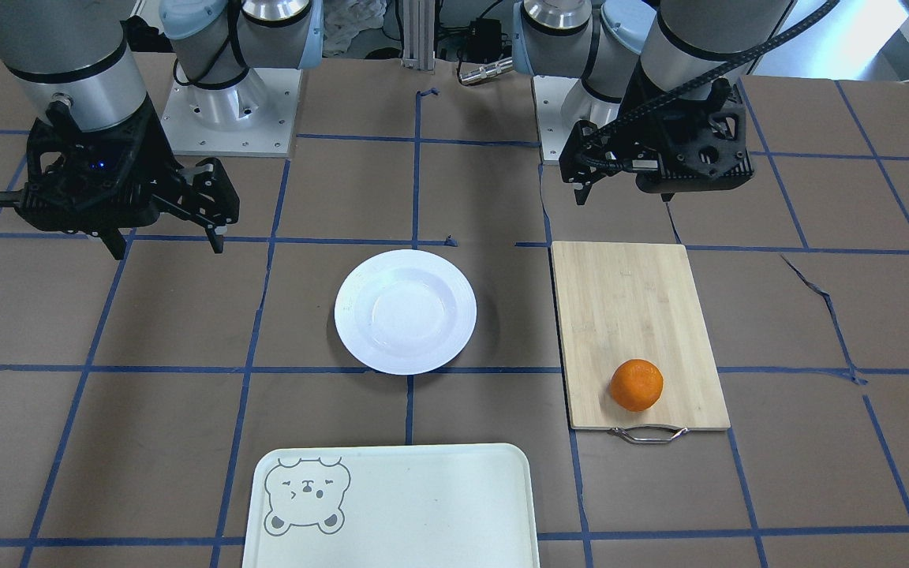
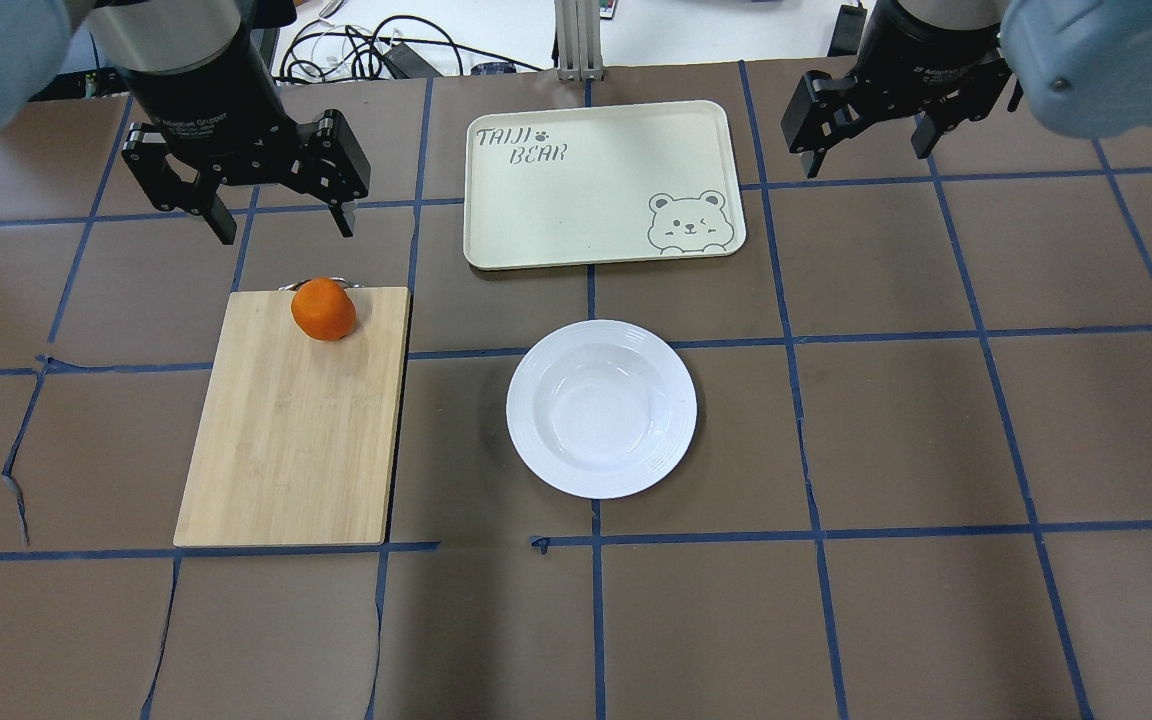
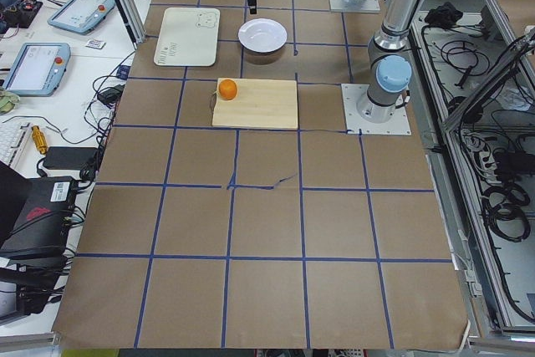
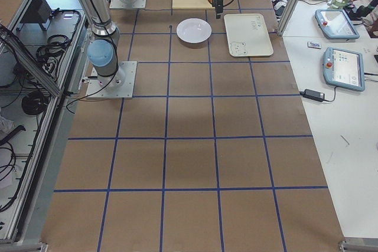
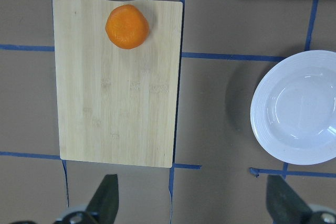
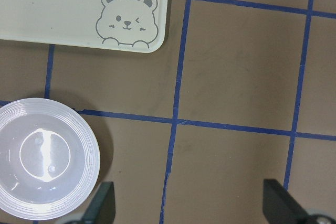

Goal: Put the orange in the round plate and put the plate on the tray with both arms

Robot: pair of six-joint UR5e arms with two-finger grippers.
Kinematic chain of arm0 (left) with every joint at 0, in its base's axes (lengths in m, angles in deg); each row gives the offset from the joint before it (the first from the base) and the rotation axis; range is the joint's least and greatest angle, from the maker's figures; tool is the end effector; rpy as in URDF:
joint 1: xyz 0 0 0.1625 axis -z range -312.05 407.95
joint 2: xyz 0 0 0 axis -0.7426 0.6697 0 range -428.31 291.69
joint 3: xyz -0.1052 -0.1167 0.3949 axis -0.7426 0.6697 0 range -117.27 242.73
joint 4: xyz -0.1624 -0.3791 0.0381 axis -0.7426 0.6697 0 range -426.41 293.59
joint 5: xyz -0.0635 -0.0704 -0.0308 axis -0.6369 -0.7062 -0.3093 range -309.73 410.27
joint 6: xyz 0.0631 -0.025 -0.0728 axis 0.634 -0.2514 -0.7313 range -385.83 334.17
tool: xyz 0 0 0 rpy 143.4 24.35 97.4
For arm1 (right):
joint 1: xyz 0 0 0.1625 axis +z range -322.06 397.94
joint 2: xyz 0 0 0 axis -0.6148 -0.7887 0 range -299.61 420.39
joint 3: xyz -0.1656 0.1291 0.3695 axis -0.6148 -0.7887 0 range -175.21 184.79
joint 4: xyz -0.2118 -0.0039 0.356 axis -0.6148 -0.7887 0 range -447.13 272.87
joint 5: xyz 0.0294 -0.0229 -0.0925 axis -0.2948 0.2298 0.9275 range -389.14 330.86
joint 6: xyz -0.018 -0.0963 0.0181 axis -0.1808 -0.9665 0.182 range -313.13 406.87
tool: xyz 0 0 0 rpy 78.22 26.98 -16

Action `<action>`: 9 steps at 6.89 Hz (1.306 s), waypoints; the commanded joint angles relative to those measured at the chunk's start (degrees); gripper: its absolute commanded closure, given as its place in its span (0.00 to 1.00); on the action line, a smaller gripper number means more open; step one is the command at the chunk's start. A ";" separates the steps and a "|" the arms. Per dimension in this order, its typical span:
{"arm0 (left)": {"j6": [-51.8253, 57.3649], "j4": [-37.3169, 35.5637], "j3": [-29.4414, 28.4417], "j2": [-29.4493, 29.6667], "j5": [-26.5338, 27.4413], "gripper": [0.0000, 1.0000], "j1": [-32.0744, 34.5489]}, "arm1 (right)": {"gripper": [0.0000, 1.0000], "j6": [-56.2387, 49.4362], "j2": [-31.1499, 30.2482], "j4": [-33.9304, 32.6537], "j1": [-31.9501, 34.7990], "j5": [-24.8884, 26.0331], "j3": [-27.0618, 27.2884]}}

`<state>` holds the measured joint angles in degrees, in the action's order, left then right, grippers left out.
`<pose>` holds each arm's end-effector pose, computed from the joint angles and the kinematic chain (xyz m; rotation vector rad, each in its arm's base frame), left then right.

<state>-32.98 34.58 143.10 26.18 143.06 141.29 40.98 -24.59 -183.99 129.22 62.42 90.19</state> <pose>-0.1581 -0.5045 0.5123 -0.0986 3.0786 0.1495 0.1426 -0.5366 0.4952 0.1918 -3.0992 0.1730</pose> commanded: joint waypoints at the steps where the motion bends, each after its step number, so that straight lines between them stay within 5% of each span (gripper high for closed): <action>1: -0.06 0.00 0.06 0.00 0.02 0.00 0.00 | 0.00 0.60 -0.01 -0.09 -0.22 -0.07 -0.58; 9: -0.32 -0.97 0.32 -0.36 0.20 0.00 0.00 | 0.00 2.10 -0.10 0.17 -0.93 -0.16 -0.67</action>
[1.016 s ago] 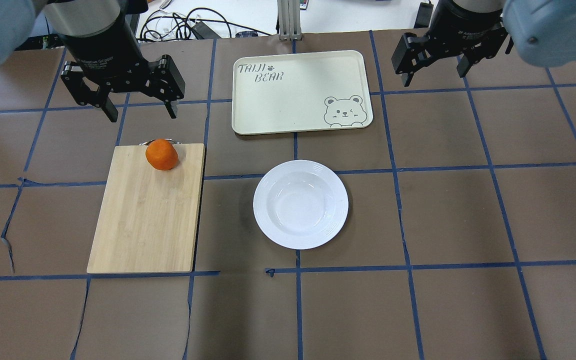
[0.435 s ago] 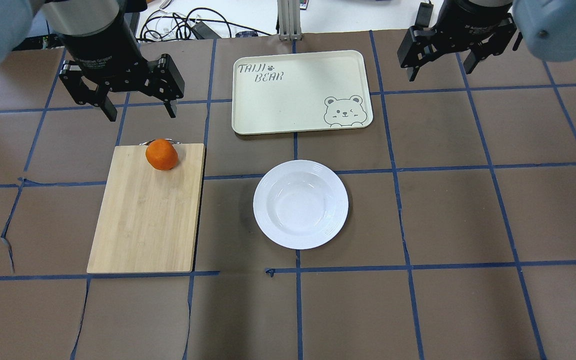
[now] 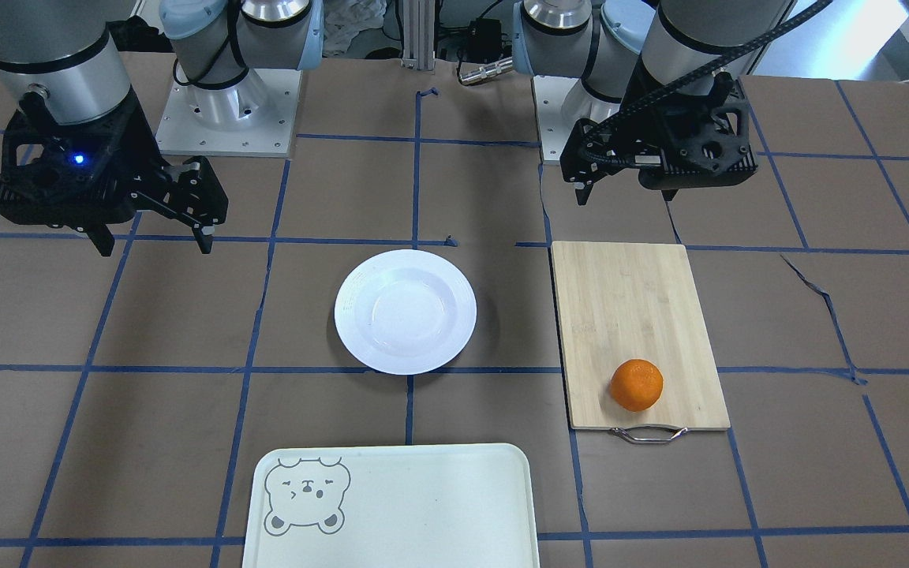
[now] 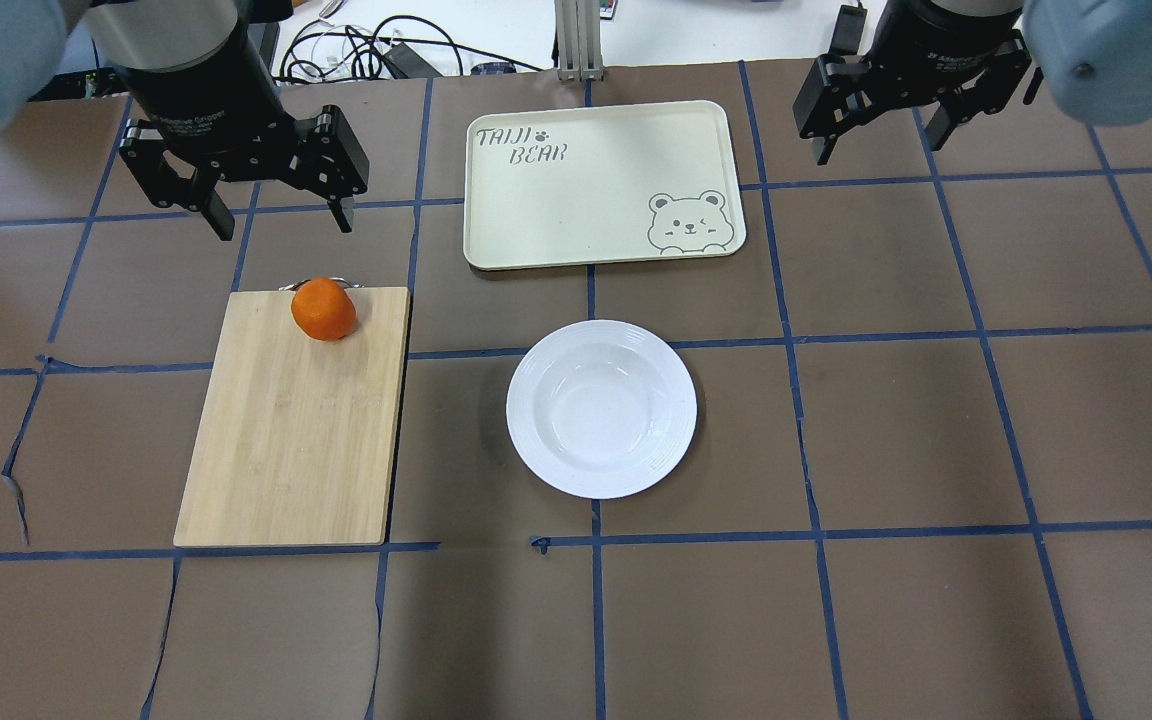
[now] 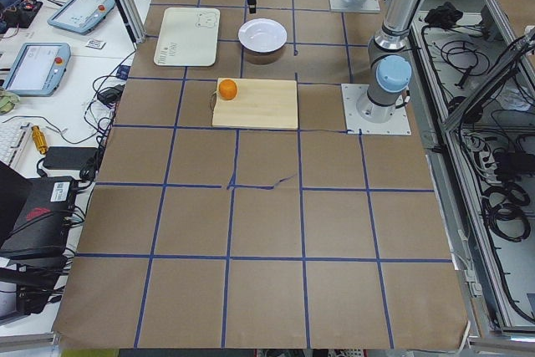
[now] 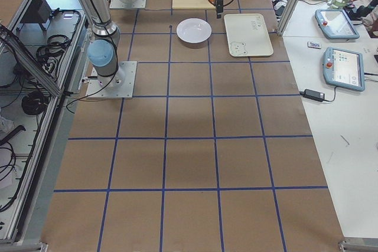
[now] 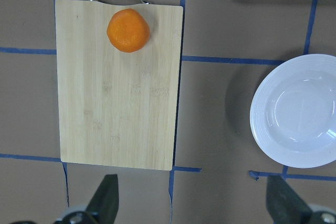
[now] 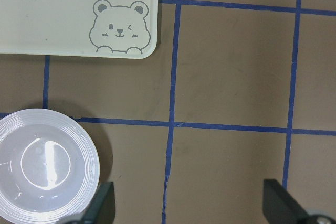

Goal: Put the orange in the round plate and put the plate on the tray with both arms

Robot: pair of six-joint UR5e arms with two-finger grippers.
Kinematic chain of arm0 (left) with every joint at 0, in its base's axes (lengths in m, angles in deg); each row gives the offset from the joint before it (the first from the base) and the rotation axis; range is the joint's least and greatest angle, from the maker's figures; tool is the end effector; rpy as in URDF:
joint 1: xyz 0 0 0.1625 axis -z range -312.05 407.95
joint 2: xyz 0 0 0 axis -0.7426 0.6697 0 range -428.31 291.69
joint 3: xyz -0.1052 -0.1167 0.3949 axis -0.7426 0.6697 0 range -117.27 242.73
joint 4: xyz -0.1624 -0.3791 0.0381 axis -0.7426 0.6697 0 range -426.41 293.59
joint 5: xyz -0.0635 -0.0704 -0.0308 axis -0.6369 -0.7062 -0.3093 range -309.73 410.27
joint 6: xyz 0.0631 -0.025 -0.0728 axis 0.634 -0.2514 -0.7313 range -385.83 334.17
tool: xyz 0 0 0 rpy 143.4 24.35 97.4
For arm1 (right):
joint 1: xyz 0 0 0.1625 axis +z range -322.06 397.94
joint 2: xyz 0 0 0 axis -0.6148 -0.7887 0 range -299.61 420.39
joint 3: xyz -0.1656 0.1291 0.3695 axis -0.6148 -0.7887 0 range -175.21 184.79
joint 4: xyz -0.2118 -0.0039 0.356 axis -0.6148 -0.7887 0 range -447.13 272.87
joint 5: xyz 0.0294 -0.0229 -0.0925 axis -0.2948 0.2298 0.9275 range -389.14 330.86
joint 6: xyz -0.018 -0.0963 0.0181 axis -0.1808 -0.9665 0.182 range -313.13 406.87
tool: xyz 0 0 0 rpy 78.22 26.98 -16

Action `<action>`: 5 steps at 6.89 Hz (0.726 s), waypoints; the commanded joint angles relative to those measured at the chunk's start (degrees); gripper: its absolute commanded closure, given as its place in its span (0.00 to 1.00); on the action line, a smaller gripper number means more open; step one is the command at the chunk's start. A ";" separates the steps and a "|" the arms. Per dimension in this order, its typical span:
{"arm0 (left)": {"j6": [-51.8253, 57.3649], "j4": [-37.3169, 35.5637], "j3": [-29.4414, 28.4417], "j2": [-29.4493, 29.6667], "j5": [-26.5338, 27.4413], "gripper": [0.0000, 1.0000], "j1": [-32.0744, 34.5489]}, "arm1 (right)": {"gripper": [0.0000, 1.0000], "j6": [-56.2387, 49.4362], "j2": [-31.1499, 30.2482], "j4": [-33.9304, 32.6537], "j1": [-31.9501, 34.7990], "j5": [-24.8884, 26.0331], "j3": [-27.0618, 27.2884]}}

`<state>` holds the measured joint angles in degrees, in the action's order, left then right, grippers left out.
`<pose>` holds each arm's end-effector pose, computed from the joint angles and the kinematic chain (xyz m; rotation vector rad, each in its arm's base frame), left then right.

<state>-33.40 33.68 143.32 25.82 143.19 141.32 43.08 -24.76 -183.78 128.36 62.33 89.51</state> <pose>-0.1581 -0.5036 0.5151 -0.1097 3.0785 0.1210 0.1347 -0.5384 0.5024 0.1117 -3.1045 0.1910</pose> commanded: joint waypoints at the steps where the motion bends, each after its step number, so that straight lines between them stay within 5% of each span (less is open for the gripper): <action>1: -0.07 -0.08 0.10 0.00 0.07 0.00 -0.03 | 0.00 0.00 0.07 -0.03 -0.07 -0.06 0.01; 5: -0.07 -6.92 2.38 0.18 -0.72 0.00 -0.03 | 0.00 0.00 0.07 -0.20 -0.16 0.02 0.10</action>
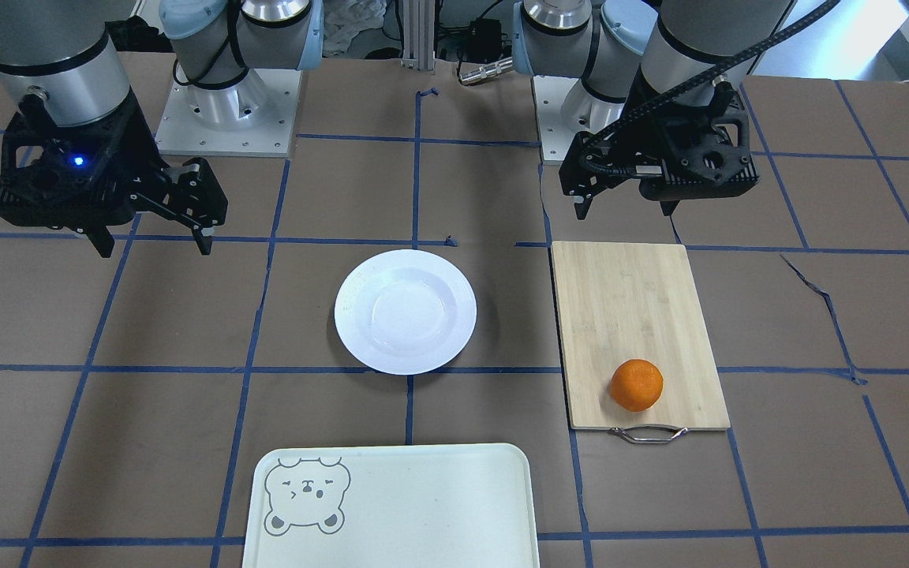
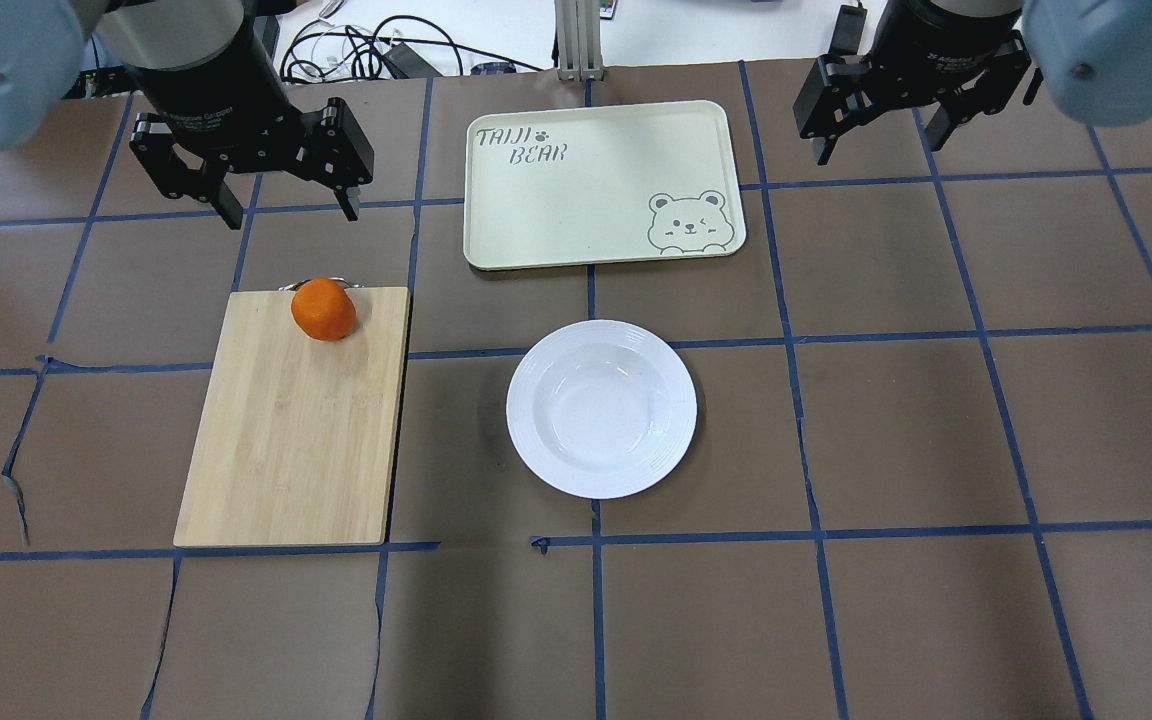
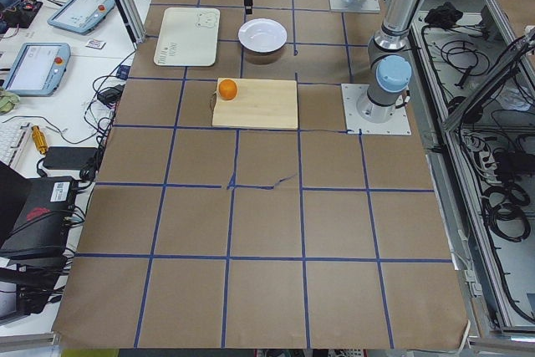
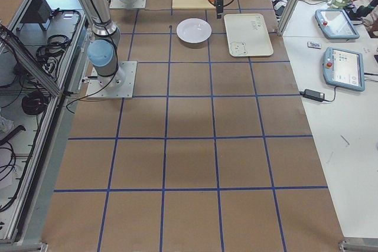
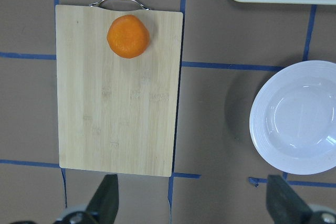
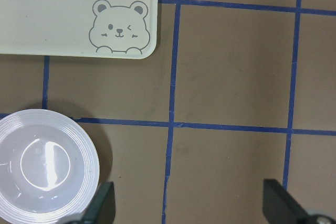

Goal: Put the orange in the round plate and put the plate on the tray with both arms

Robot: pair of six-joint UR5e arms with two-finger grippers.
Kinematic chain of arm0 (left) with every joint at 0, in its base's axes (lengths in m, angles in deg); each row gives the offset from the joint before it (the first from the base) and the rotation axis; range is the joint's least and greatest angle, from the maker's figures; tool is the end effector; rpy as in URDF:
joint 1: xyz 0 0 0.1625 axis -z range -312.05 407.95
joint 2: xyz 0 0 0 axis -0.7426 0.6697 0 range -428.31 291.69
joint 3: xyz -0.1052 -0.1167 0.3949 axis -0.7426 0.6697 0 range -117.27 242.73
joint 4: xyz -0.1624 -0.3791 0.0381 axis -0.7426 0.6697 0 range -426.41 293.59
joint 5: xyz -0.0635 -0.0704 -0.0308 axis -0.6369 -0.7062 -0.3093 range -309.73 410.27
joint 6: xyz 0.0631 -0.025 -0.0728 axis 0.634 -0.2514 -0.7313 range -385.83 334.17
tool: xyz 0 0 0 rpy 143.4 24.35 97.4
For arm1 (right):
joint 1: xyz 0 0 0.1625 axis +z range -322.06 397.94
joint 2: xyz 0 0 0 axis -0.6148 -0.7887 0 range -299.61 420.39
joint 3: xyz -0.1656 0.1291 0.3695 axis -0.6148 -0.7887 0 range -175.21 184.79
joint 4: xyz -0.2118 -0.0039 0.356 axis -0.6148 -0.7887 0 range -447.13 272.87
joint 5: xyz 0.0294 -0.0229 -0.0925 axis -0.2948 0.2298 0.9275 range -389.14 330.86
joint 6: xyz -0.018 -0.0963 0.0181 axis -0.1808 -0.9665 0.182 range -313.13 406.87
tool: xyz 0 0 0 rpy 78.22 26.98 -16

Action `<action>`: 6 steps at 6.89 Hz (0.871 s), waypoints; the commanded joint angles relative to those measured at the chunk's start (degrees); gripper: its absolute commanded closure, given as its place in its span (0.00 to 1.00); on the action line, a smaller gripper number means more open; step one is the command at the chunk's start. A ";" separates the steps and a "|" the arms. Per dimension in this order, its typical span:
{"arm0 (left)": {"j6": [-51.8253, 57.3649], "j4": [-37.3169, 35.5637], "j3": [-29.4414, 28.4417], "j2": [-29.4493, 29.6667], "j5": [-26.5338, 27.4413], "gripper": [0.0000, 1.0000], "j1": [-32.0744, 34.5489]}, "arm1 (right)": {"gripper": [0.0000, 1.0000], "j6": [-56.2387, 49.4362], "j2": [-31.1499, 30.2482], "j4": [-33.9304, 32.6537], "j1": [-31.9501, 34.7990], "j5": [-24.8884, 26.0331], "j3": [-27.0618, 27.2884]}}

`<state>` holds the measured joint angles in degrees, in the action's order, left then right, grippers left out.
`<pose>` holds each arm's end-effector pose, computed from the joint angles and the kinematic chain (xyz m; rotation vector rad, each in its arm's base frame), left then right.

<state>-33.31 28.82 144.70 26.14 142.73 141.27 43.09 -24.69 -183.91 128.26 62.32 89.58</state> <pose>-0.1590 -0.5127 0.5085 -0.1115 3.0939 0.0378 0.1338 -0.5392 0.5014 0.1087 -3.1047 0.1907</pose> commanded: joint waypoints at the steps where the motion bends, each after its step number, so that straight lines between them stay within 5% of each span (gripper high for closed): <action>1: -0.17 -2.07 1.09 -0.32 -1.74 0.00 0.02 | 0.00 0.00 0.00 -0.08 -0.06 0.03 0.03; 6: -0.08 -1.98 2.32 -1.29 -2.73 0.00 -2.08 | 0.00 0.09 0.26 -0.52 -0.15 -0.06 0.12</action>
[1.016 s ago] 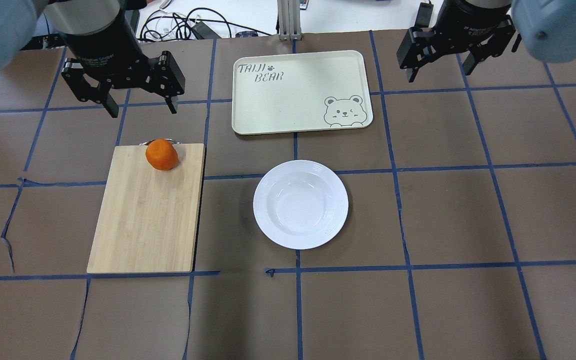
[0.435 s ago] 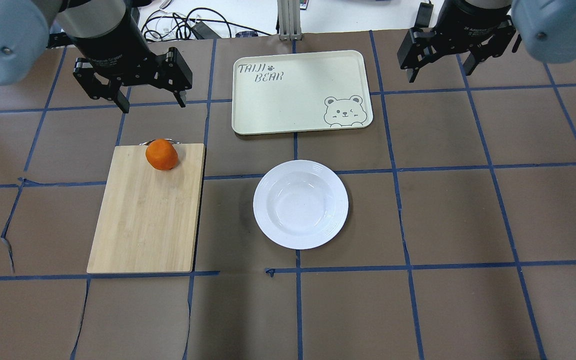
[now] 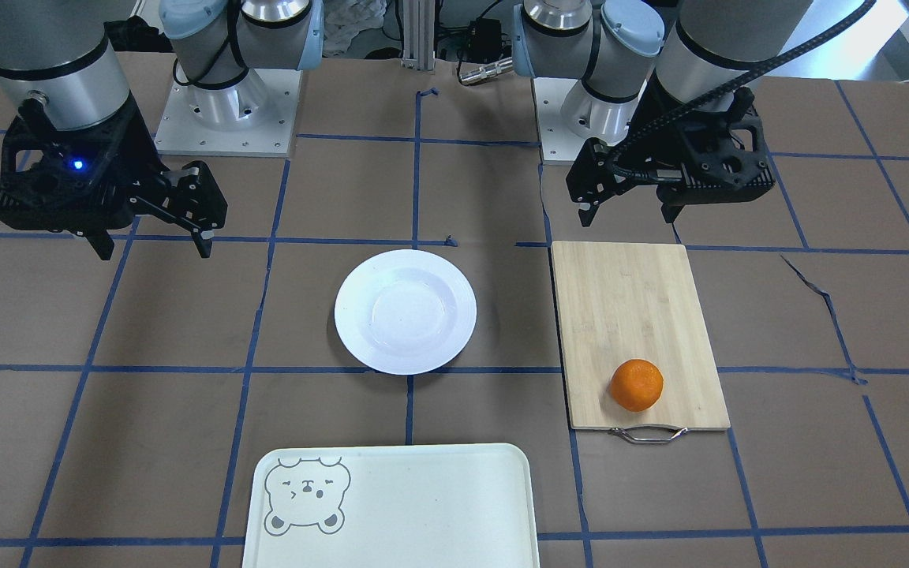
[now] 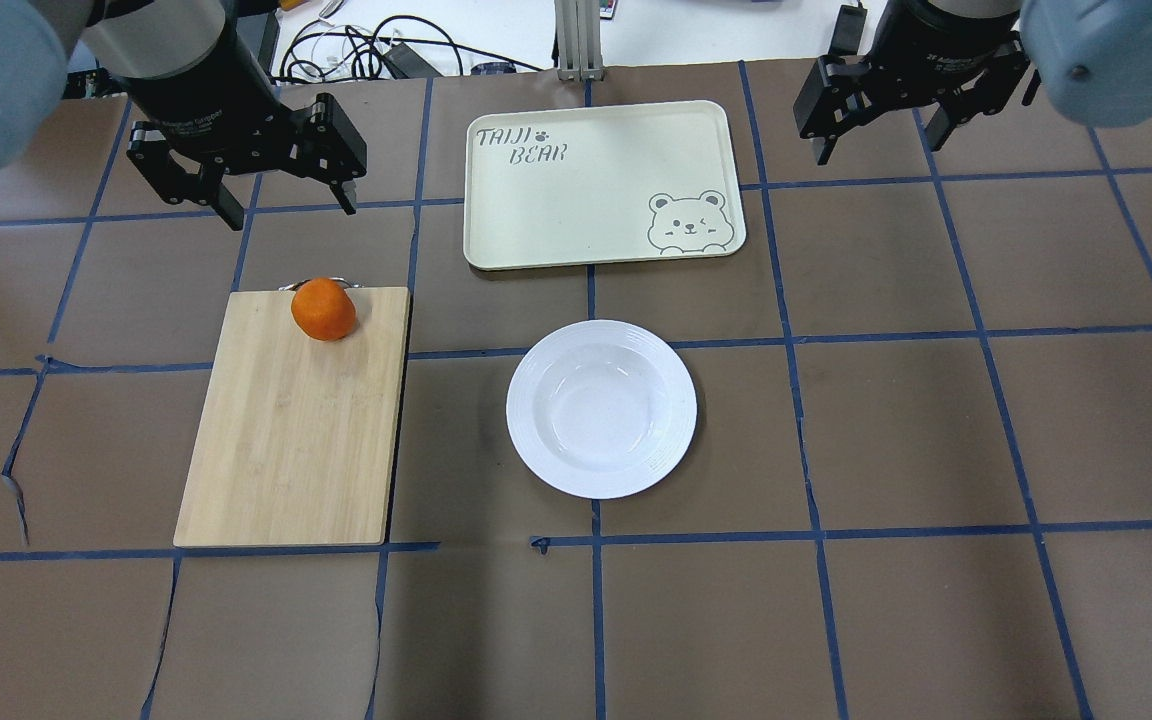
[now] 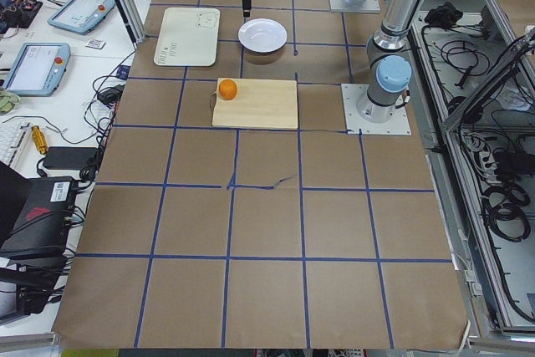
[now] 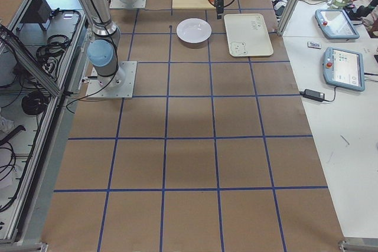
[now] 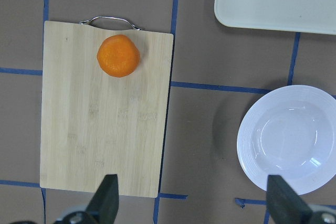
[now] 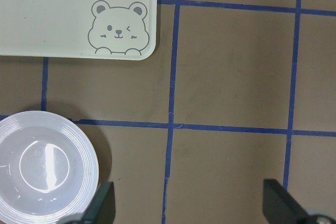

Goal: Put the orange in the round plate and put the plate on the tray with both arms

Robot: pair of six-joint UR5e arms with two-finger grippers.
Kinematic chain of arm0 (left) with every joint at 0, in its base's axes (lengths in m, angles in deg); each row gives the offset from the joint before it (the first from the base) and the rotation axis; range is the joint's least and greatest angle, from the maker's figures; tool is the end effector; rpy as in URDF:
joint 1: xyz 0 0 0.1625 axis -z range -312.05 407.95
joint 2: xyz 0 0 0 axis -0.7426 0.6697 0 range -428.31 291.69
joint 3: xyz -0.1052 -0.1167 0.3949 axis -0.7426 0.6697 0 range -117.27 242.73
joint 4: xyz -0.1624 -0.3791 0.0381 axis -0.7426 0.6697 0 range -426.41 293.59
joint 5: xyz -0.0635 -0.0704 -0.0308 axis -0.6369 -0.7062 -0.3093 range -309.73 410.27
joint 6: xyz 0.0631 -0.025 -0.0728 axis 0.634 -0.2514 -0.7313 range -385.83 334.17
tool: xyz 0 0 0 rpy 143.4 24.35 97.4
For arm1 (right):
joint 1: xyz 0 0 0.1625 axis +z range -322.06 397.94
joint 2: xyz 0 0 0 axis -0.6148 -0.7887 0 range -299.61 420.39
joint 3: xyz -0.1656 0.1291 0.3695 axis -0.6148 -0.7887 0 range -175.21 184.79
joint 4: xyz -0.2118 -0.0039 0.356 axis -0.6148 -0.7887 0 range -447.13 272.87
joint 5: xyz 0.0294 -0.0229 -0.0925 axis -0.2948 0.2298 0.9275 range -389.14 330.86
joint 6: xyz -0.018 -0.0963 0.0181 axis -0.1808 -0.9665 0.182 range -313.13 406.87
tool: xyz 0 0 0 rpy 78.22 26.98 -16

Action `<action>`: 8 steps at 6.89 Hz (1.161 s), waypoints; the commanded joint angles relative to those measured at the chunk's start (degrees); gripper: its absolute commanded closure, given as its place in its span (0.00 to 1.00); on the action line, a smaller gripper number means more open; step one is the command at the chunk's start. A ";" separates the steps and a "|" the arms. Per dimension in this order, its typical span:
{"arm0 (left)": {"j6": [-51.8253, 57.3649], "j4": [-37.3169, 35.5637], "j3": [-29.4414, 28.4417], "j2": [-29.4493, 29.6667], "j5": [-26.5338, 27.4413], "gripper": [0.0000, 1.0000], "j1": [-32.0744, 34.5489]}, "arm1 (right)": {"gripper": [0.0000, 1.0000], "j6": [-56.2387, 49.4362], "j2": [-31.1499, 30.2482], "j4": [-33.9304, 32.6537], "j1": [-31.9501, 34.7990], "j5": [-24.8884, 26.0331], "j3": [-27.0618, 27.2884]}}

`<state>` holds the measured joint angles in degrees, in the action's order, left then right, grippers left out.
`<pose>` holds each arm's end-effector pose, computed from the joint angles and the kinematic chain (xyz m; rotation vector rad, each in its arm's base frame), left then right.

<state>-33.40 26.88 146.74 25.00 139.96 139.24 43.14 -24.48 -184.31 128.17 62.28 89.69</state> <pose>-0.1454 -0.5117 0.5046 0.1720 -3.1323 -0.0170 0.1330 -0.5411 0.4992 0.1050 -3.1053 0.1930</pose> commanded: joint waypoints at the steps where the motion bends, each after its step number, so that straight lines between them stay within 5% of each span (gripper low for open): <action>1: -0.08 -0.04 0.28 -0.15 0.05 0.00 -0.06 | 0.00 0.03 0.05 -0.12 -0.06 -0.01 0.00; 4: 0.36 -0.48 -0.95 2.21 0.75 0.00 -1.72 | 0.00 0.03 0.05 -0.12 -0.06 -0.01 0.00; 8: 1.67 -15.92 -1.30 18.26 1.19 0.00 -4.17 | 0.00 0.29 0.14 -0.12 -0.23 -0.01 0.00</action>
<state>-32.64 14.79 145.52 38.09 141.02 136.46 43.40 -24.36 -184.46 128.02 62.27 89.70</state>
